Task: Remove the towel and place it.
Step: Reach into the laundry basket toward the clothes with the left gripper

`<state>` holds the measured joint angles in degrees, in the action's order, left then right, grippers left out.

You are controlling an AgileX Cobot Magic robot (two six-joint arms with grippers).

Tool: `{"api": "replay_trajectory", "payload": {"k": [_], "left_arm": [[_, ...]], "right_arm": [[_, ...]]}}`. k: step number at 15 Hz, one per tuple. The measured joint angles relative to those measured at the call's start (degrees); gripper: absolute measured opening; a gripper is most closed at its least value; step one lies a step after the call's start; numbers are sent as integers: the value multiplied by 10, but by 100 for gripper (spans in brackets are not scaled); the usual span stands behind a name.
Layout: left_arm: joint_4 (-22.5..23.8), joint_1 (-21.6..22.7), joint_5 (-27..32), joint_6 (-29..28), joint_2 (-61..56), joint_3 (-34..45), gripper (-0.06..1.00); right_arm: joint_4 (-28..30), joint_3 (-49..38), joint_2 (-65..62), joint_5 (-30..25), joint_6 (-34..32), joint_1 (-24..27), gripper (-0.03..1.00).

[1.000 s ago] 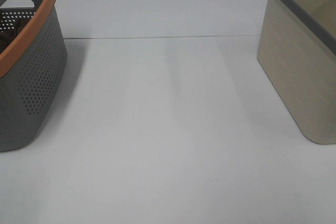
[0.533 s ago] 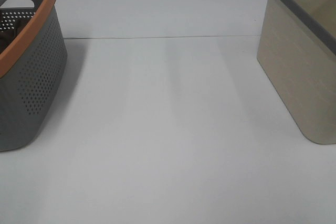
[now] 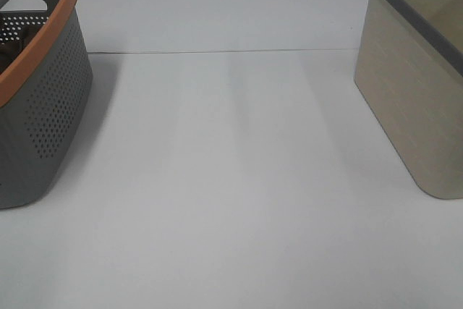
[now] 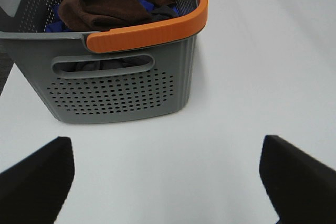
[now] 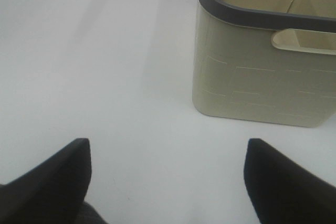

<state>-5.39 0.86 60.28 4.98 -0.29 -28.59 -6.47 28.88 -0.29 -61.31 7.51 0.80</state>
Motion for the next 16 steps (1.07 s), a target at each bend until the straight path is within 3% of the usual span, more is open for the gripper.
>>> {"api": "replay_trajectory", "payload": {"k": [4, 9, 11, 14, 16], "left_arm": [[-3, 0, -26, -4, 30, -16, 90], [3, 0, -231, -6, 196, -75, 75], [3, 0, -274, -6, 294, -107, 73], [5, 0, -281, -6, 427, -182, 73], [6, 0, -243, -6, 543, -263, 72]], "right_arm": [[0, 0, 0, 0, 0, 0, 77], [-1, 0, 0, 0, 0, 0, 77], [-1, 0, 0, 0, 0, 0, 77], [-1, 0, 0, 0, 0, 0, 77], [-1, 0, 0, 0, 0, 0, 77]]}}
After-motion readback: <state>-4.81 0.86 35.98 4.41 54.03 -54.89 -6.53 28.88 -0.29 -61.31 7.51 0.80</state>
